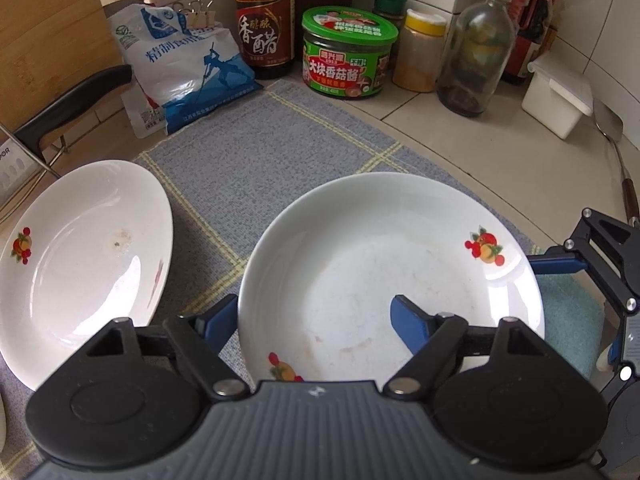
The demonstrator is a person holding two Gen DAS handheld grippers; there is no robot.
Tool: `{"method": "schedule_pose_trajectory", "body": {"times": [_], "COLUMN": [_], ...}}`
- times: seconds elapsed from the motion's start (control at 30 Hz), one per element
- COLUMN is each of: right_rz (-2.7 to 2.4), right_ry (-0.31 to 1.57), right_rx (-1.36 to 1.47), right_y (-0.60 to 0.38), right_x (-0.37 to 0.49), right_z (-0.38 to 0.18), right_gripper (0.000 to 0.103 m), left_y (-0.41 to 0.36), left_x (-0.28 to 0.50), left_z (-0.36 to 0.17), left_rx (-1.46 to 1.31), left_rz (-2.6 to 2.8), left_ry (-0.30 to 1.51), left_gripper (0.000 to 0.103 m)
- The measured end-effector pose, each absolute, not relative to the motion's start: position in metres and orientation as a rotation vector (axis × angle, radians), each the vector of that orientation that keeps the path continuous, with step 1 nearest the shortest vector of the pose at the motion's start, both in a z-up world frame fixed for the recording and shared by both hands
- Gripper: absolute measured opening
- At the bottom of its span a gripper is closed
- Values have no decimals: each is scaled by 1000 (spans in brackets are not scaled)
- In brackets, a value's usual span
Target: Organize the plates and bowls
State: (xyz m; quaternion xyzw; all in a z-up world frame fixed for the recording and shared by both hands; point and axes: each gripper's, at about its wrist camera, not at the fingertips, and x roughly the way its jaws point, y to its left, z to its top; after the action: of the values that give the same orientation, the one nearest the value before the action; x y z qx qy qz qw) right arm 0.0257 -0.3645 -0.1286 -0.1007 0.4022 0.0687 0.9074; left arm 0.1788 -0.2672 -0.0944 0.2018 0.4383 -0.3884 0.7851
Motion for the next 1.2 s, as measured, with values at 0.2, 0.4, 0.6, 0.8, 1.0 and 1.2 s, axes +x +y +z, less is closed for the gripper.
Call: {"method": "schedule_pose_trajectory", "body": {"times": [0.2, 0.4, 0.6, 0.8, 1.0, 1.2], "right_rz": [120, 85, 43, 15, -8, -30], "right_ry": [839, 858, 867, 831, 787, 733], "right_rx": [-218, -209, -227, -217, -187, -138], "right_y": [-364, -368, -368, -369, -371, -372], "right_x": [22, 15, 4, -10, -24, -39], "right_z": [-127, -120, -107, -89, -75, -65], "right_gripper": [103, 103, 103, 103, 103, 103], "left_y": [-263, -259, -252, -238, -217, -189], "left_x": [177, 171, 154, 130, 99, 62], "left_z": [-85, -69, -45, -26, -14, -9], "left_rx": [439, 417, 374, 312, 250, 200], "left_rz": [-824, -823, -828, -808, -743, -628], "left_ry": [908, 868, 807, 754, 698, 635], "left_gripper": [92, 93, 95, 96, 96, 97]}}
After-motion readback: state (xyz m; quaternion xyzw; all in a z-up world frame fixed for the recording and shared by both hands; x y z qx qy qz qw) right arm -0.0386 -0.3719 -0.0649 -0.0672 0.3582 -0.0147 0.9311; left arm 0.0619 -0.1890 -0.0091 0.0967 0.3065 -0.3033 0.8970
